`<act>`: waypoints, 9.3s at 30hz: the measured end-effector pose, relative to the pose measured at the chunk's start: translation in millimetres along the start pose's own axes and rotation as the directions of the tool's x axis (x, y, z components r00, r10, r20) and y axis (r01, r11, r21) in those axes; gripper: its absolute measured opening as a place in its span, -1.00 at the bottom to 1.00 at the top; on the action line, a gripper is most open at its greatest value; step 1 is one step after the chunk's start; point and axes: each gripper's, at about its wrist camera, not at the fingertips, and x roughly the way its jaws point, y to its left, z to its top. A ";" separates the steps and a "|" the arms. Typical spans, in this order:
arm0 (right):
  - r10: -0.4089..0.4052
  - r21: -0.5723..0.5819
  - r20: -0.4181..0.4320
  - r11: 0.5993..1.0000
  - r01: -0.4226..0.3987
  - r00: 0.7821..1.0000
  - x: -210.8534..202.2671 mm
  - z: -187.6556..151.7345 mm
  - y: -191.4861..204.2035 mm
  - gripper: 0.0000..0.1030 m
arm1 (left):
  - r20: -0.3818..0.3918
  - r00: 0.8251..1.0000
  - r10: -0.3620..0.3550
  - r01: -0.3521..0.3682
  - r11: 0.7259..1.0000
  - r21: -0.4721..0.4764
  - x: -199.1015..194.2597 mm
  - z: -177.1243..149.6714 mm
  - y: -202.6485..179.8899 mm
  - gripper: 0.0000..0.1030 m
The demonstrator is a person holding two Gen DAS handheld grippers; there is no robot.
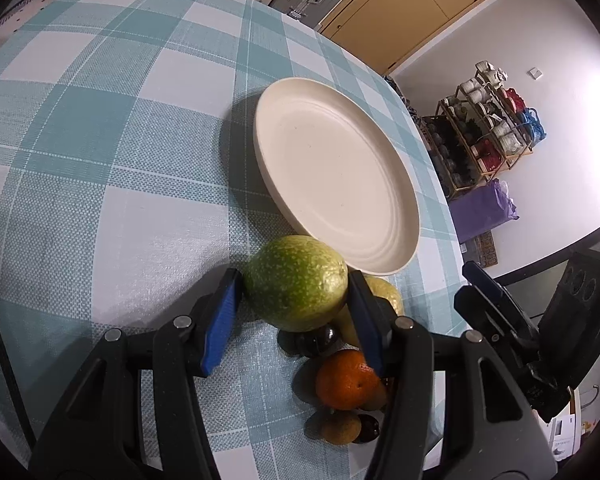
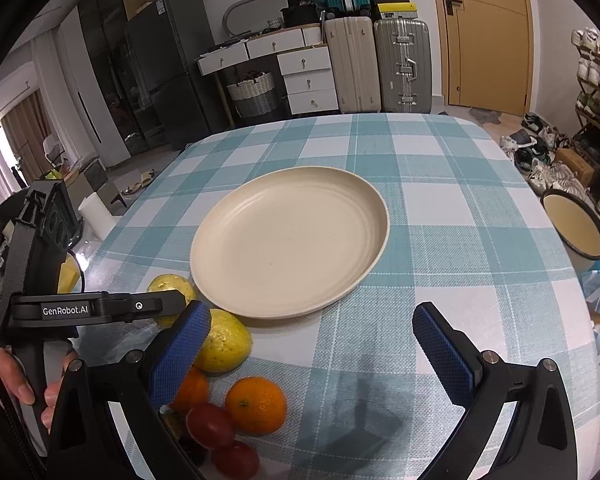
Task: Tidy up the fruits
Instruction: 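Lower the left gripper around the green-yellow guava and close, then grasp the yellow lemon with the right gripper while the left holds the guava, then carry both fruits onto the cream plate and open both grippers, then move both tools back over the remaining fruit cluster, then grasp the large orange with the left gripper while the right grasps a small orange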
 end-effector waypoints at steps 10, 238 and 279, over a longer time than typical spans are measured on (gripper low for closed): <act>0.105 0.003 -0.039 0.995 -0.105 0.994 7.3 -3.2 11.0 1.00 | 0.017 1.000 -0.006 0.006 1.000 -0.006 -18.5 -12.9 10.2 -0.01; 0.229 0.109 0.025 0.967 -0.230 0.973 -14.4 -57.7 -12.2 1.00 | 0.026 0.989 0.144 -0.147 0.976 0.163 -34.8 -106.6 -49.1 0.81; 0.308 0.269 -0.088 0.923 -0.275 0.947 8.2 -47.7 -14.5 0.60 | -0.044 0.997 -0.060 0.064 0.994 0.089 -49.9 -105.3 -24.8 -0.30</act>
